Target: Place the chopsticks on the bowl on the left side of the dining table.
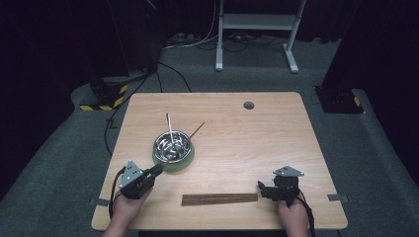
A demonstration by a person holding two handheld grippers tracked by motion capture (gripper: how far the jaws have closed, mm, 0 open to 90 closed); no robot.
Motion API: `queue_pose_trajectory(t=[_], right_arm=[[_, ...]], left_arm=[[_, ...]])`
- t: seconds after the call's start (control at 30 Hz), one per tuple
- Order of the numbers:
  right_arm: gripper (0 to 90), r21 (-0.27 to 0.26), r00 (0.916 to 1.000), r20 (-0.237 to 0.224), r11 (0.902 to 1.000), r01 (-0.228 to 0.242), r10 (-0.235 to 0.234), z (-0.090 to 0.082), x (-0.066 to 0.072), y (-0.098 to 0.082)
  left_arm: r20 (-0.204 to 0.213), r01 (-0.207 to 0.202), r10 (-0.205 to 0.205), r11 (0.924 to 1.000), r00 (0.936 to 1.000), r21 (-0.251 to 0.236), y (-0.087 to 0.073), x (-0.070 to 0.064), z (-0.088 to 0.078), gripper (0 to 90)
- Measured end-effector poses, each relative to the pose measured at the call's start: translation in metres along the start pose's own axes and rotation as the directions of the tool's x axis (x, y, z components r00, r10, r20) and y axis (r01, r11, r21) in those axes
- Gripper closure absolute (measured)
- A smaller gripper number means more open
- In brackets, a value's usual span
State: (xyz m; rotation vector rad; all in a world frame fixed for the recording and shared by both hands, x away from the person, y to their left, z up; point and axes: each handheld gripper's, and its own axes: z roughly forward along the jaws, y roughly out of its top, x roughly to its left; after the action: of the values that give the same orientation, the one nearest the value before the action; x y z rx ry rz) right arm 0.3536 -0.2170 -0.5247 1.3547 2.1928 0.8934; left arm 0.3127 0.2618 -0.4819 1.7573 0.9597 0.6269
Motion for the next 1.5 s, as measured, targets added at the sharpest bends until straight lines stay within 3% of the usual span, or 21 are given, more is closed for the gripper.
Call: queue_pose_trajectory(t=[0.1, 0.13, 0.4, 0.7, 1.5], right_arm=[[9.6, 0.0, 1.0, 0.0, 1.0, -0.001, 0.001, 0.0, 0.0, 0.0], [9.6, 0.0, 1.0, 0.0, 1.0, 0.0, 0.0, 0.0, 0.0, 0.0], [9.6, 0.006, 1.0, -0.006, 1.0, 0.001, -0.001, -0.001, 0.0, 0.0], [9.6, 0.006, 1.0, -0.005, 1.0, 0.001, -0.001, -0.001, 0.0, 0.0], [9.6, 0.008, 1.0, -0.007, 1.0, 0.002, -0.002, -0.001, 0.0, 0.0]], left_arm=[[-0.017, 0.022, -0.022, 0.9998, 0.9996, 0.0, 0.0, 0.006, -0.002, 83.8], [-0.019, 0.059, -0.059, 0.9981, 0.9981, -0.019, -0.001, 0.006, -0.002, 83.8], [-0.054, 0.063, -0.063, 0.9979, 0.9966, 0.01, -0.003, 0.021, -0.004, 83.8], [-0.083, 0.077, -0.074, 0.9963, 0.9938, 0.037, -0.008, 0.03, 0.016, 83.8], [-0.094, 0.079, -0.073, 0.9944, 0.9929, 0.07, -0.008, 0.036, 0.023, 81.8]])
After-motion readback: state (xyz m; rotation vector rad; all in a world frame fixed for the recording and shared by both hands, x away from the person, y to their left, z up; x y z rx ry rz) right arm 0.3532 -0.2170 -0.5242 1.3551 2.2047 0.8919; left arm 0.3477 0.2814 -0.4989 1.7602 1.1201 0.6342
